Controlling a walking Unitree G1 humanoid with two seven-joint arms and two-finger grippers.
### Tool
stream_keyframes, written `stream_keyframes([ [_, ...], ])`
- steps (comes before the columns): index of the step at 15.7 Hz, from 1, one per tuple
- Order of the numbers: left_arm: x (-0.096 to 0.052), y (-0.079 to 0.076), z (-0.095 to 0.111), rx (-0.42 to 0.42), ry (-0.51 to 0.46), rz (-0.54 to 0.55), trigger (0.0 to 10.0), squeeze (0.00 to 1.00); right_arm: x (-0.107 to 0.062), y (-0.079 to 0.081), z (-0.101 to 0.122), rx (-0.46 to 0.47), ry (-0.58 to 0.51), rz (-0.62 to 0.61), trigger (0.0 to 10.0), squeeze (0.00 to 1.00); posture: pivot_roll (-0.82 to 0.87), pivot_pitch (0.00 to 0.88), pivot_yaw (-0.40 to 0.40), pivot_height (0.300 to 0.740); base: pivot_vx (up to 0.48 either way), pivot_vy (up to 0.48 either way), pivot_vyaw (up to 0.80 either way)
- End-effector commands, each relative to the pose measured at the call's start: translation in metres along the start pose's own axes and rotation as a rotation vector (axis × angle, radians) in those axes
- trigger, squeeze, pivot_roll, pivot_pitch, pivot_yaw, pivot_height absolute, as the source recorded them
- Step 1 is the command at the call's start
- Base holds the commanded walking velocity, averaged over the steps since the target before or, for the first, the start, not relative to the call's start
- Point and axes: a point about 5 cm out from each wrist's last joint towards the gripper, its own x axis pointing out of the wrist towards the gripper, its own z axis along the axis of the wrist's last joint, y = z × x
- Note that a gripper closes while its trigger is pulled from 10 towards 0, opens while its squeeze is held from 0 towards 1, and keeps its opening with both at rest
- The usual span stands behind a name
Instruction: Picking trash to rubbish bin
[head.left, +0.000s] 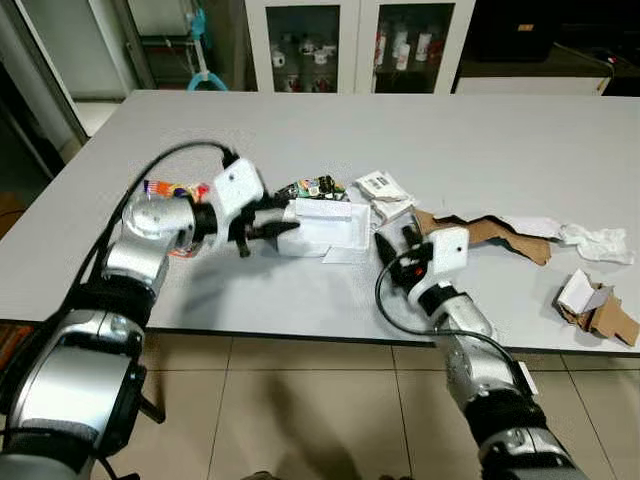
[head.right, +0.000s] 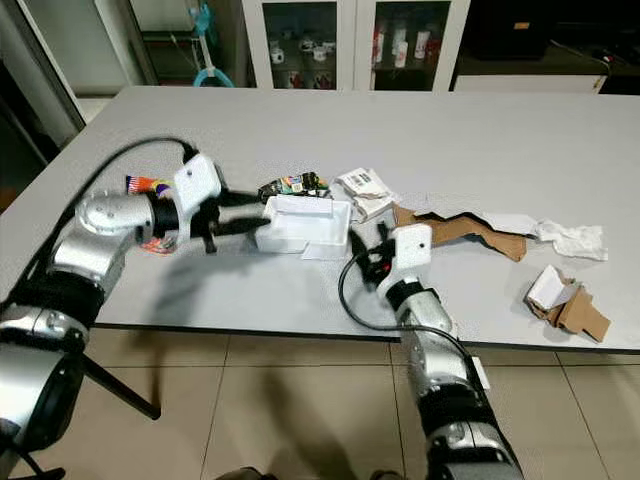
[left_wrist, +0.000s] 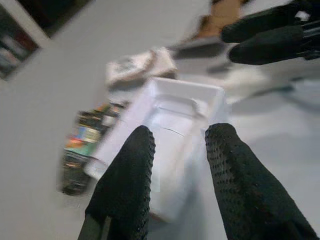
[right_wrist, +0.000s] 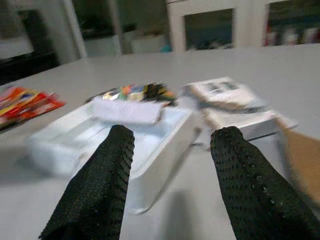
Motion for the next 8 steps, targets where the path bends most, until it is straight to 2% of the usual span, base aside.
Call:
stream_keyframes([
  [1,-0.0001,-0.0039,-0.0003,0.006,0.013,-0.059,10.0,0.00,-0.0001,0.0060,0.0013,0.005,0.010,0.075,10.0,0.00,0.01,0.026,0.076,0.740,0.000,0.000,0.00],
  [3,-0.0004,-0.0054,-0.0019,0.009,0.023,-0.075,10.0,0.00,-0.0017,0.0099,0.0011,0.004,0.027,0.131,10.0,0.00,0.01,0.026,0.077,0.740,0.000,0.000,0.00],
  [8,-0.0051,-0.0048,-0.0036,0.015,0.048,-0.099,10.0,0.00,0.0009,0.0156,0.0065,-0.019,0.023,0.152,10.0,0.00,0.02,0.022,0.092,0.740,0.000,0.000,0.00],
])
